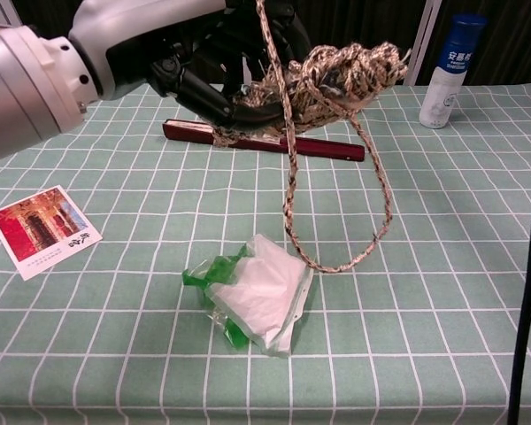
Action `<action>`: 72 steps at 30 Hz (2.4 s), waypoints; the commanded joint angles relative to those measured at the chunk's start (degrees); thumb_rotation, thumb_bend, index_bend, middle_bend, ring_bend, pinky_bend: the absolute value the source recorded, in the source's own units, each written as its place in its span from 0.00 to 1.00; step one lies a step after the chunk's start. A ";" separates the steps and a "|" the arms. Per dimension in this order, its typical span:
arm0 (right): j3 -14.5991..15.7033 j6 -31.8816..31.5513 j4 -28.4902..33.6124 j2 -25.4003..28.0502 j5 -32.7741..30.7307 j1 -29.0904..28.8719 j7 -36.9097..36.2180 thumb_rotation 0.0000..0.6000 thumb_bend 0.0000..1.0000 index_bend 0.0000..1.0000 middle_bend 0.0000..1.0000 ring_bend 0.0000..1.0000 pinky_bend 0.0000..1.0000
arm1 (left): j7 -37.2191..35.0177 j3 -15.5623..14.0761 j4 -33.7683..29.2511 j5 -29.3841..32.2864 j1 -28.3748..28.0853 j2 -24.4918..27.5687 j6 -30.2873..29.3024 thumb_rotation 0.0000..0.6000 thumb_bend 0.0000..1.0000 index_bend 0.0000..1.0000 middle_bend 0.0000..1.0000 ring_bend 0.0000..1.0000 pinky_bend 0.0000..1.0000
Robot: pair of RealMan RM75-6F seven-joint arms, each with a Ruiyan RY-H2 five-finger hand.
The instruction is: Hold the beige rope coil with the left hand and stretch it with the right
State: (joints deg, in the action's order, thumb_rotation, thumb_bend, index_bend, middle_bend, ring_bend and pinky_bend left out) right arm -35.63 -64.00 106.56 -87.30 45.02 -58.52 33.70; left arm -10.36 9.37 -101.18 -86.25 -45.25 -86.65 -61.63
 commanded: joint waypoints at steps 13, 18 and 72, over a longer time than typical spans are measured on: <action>4.09 -2.15 -1.54 4.00 -0.43 4.72 -10.10 1.00 0.43 0.90 0.04 0.00 0.00 | -46.75 -1.51 4.68 -4.63 0.77 5.31 -3.28 1.00 0.49 0.76 0.76 0.61 0.67; 7.16 -2.69 -0.90 5.82 3.39 7.80 -13.66 1.00 0.43 0.91 0.04 0.00 0.00 | -57.91 -0.99 6.34 -4.61 1.00 5.24 -4.56 1.00 0.49 0.76 0.77 0.62 0.67; 33.01 -19.88 -2.32 11.82 50.51 34.21 -27.99 1.00 0.47 1.00 0.07 0.00 0.00 | -20.62 15.22 11.25 26.75 9.85 -4.92 -18.83 1.00 0.49 0.76 0.77 0.63 0.68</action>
State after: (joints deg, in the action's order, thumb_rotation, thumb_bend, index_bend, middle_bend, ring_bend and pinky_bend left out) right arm -3.35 -83.25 102.98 -75.98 94.03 -24.68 4.49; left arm -32.65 23.63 -91.37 -60.74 -35.50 -90.43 -80.05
